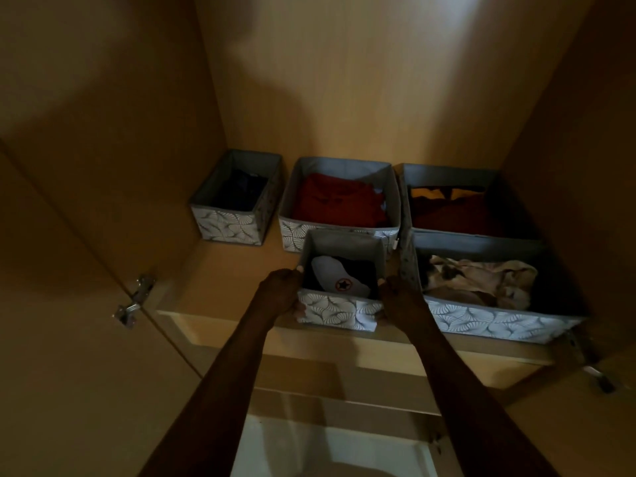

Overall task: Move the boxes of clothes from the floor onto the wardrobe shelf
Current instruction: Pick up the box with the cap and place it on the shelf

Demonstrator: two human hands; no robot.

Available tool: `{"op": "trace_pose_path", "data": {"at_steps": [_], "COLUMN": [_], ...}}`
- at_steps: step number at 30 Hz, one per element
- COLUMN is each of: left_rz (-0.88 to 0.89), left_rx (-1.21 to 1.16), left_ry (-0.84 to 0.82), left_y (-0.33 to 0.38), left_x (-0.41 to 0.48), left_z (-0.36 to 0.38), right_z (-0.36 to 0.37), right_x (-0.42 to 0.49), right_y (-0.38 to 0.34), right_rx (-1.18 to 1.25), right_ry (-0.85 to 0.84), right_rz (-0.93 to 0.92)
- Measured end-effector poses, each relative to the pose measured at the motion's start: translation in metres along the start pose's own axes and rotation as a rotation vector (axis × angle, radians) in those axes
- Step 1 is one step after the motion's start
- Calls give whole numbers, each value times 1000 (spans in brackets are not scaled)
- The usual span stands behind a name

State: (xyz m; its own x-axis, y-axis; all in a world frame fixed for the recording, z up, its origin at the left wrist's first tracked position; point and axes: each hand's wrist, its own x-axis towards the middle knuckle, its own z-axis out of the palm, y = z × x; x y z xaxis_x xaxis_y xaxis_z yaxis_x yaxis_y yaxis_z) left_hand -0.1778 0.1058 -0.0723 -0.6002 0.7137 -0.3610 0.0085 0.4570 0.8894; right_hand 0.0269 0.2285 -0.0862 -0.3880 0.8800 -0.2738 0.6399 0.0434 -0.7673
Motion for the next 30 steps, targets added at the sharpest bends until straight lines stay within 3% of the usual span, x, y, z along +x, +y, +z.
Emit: {"op": "trace_pose_path", "data": {"at_steps": [8, 16, 20, 30], "left_rz": [-20, 39, 8, 19], "left_rx": [-234, -258, -294, -204], "left_ry": [68, 133, 83, -19], "left_y": [0, -17, -37, -85], "left_x": [-4, -47, -83, -190], "left_z": [9, 19, 32, 61], "right_z": [2, -8, -5, 1], "right_x": [-5, -53, -81, -177], "right_y": [-8, 6, 25, 72], "right_rx": [22, 118, 253, -28], "right_ry": [69, -32, -126, -213], "right_rz": [-12, -12, 16, -227]}}
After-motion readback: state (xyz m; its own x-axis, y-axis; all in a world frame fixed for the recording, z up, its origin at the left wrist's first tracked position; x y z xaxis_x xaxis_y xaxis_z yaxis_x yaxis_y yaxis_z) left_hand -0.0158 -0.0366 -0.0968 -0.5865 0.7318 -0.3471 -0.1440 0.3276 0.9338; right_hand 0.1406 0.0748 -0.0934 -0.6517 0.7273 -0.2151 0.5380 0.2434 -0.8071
